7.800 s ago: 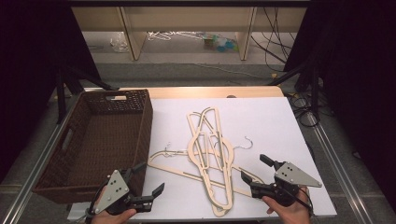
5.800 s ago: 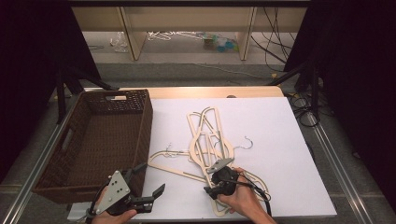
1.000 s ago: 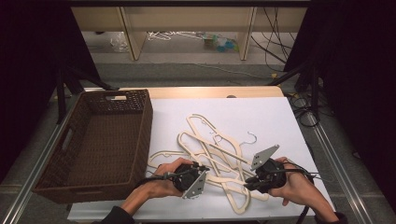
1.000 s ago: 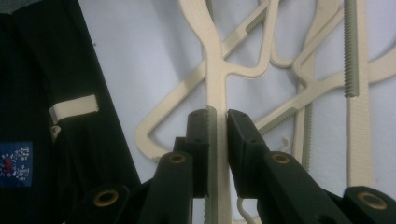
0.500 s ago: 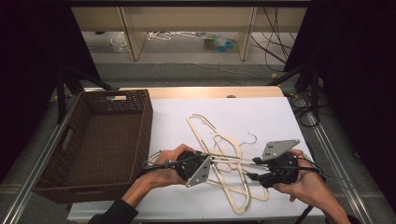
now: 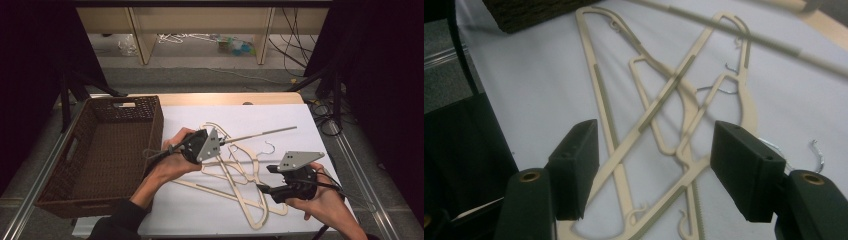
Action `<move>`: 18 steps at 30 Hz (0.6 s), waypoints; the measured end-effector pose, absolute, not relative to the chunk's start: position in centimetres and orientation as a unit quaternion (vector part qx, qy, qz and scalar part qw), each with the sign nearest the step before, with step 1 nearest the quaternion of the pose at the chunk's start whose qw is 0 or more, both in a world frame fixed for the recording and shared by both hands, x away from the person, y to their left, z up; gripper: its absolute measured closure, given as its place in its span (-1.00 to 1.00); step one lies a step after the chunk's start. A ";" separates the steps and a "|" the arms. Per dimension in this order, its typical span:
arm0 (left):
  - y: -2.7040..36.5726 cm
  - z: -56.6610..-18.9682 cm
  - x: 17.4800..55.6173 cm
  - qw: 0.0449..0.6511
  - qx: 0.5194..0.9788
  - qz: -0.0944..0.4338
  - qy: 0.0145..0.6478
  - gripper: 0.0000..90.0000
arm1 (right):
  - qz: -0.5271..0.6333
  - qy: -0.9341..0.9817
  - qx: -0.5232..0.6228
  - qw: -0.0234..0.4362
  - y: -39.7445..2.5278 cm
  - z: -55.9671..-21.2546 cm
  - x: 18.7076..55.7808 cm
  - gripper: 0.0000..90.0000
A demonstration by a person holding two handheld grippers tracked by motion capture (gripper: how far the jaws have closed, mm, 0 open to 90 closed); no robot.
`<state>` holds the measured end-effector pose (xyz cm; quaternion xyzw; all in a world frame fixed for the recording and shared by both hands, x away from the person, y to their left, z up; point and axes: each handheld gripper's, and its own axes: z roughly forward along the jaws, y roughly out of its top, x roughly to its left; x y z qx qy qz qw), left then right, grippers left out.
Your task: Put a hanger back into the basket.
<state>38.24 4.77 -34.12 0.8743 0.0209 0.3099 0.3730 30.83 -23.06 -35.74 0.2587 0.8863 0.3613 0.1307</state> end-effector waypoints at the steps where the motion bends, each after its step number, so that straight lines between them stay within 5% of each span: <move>1: 5.0 -33.7 38.4 0.381 0.873 0.302 0.035 0.90 | 0.358 0.886 0.265 0.126 -23.0 -36.5 31.1 -0.20; 18: 11.0 -26.6 38.7 0.521 0.812 0.146 0.217 0.90 | 0.354 0.891 0.266 0.102 -22.6 -39.1 30.9 -0.22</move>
